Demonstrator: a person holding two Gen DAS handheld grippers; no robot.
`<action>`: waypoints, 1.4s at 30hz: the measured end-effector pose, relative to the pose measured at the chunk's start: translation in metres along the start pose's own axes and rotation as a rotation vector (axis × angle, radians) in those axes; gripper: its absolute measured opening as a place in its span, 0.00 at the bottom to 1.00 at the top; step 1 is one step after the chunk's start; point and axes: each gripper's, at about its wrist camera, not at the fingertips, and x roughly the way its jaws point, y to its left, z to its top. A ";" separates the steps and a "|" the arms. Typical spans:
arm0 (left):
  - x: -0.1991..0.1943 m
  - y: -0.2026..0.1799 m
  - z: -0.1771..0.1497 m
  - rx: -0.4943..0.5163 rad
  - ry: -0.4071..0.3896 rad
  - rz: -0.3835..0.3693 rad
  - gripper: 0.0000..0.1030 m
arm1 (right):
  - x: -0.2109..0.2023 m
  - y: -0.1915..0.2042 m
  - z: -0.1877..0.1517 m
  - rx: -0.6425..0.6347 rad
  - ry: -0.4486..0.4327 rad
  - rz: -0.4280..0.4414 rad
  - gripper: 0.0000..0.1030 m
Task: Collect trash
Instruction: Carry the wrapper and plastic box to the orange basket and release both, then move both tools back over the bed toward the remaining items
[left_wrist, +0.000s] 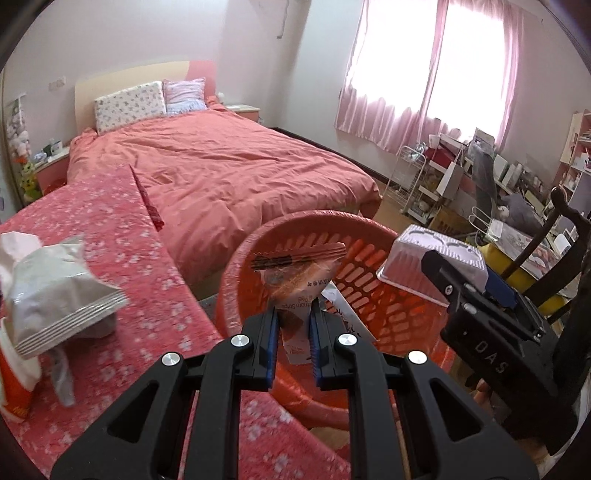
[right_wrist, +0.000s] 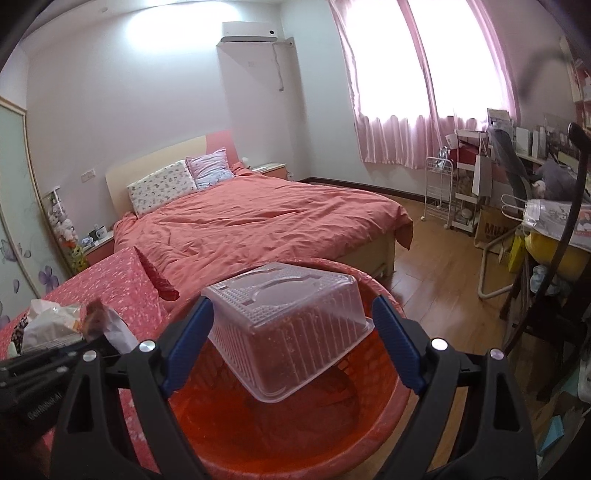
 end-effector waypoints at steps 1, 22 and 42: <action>0.004 -0.003 0.001 0.001 0.006 -0.001 0.14 | 0.003 -0.003 0.001 0.003 0.002 0.005 0.83; -0.013 0.020 -0.013 -0.029 0.050 0.064 0.42 | -0.006 -0.011 -0.007 0.013 0.044 -0.022 0.88; -0.143 0.175 -0.077 -0.324 -0.042 0.483 0.61 | -0.064 0.155 -0.049 -0.258 0.145 0.236 0.84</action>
